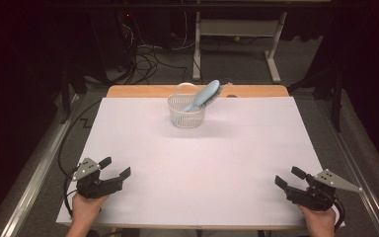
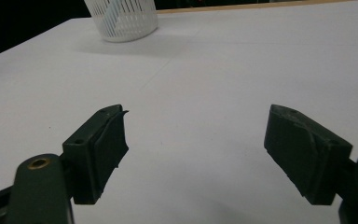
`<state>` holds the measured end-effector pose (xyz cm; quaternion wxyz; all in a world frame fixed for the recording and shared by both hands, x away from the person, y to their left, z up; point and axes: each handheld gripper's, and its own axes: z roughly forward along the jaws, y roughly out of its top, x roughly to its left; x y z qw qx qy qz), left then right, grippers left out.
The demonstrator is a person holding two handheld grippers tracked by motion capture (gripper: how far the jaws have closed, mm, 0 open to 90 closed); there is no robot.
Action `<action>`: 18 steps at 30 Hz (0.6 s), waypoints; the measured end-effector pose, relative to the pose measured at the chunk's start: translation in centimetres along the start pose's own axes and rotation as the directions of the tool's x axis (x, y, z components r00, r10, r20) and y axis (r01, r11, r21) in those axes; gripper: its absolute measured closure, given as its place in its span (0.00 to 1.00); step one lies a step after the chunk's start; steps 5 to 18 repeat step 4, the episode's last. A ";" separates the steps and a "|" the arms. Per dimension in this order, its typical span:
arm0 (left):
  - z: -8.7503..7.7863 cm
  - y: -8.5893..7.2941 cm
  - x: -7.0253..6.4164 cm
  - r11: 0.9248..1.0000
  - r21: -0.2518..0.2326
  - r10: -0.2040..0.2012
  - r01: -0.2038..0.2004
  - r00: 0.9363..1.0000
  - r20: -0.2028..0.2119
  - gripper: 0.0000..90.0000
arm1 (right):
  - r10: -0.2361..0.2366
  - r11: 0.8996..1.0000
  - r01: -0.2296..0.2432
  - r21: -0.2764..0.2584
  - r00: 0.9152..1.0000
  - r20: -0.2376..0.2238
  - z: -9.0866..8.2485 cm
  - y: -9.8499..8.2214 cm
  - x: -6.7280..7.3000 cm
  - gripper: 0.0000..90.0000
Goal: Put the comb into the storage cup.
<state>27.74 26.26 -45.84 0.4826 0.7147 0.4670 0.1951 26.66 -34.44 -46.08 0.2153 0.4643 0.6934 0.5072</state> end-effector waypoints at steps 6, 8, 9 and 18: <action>0.0 0.0 0.0 1.000 0.001 0.000 0.000 1.000 0.000 0.16 | 0.000 1.000 0.000 -0.002 1.000 0.001 0.0 0.0 0.0 0.24; 0.0 0.0 0.0 1.000 0.001 0.000 0.000 1.000 0.000 0.16 | 0.000 1.000 0.000 -0.002 1.000 0.001 0.0 0.0 0.0 0.24; 0.0 0.0 0.0 1.000 0.001 0.000 0.000 1.000 0.000 0.16 | 0.000 1.000 0.000 -0.002 1.000 0.001 0.0 0.0 0.0 0.24; 0.0 0.0 0.0 1.000 0.001 0.000 0.000 1.000 0.000 0.16 | 0.000 1.000 0.000 -0.002 1.000 0.001 0.0 0.0 0.0 0.24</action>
